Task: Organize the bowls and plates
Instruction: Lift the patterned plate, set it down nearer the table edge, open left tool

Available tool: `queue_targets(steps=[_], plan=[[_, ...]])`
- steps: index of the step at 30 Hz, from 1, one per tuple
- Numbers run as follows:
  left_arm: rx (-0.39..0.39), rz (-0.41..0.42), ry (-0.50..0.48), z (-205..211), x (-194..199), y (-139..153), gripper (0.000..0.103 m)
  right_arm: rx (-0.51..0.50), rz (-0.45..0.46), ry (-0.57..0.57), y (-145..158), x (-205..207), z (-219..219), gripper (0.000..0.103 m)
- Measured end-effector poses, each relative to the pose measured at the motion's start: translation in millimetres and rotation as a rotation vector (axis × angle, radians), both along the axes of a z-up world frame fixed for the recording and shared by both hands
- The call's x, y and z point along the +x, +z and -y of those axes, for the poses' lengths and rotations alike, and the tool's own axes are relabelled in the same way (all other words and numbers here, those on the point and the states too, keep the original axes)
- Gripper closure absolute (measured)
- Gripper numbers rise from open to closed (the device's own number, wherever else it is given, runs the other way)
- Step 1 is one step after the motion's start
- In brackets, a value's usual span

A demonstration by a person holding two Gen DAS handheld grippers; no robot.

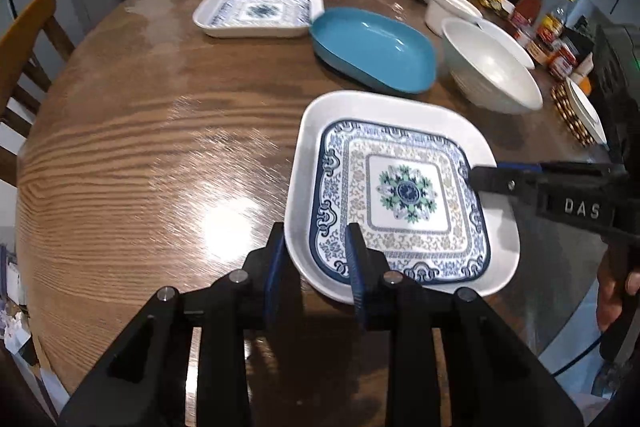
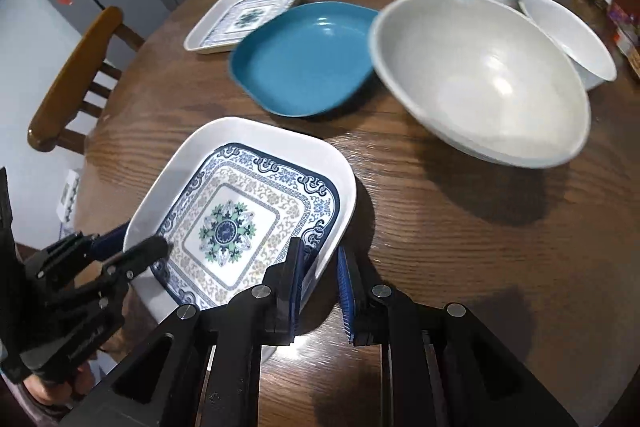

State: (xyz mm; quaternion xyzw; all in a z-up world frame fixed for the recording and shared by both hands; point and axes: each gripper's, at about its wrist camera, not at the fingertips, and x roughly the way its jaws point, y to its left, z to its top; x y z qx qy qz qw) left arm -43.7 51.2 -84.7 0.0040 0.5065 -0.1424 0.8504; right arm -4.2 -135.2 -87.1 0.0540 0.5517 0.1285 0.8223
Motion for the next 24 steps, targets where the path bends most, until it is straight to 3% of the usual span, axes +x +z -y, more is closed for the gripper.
queue_targets(steps=[1, 3, 6, 8, 10, 17, 24], plan=[[0.003, -0.007, -0.006, 3, -1, -1, 0.076, -0.007, -0.007, 0.0, -1, 0, 1, 0.081], [0.009, -0.008, -0.025, 7, -3, 0, 0.074, -0.024, -0.03, 0.011, -5, -2, 2, 0.068], [0.028, 0.028, -0.022, 5, -9, 7, 0.064, -0.037, 0.0, 0.042, -1, -10, 2, 0.062], [0.035, 0.057, -0.008, 1, -7, 14, 0.042, -0.033, 0.038, 0.048, 9, -12, 5, 0.061], [0.032, 0.083, 0.019, -5, 0, 23, 0.034, -0.008, 0.065, 0.044, 18, -10, 6, 0.059], [0.021, 0.155, 0.113, -20, 34, 49, 0.025, 0.056, 0.134, 0.056, 50, 7, 0, 0.056], [0.053, 0.21, 0.172, -31, 78, 69, 0.024, 0.072, 0.174, 0.05, 68, 40, -13, 0.056]])
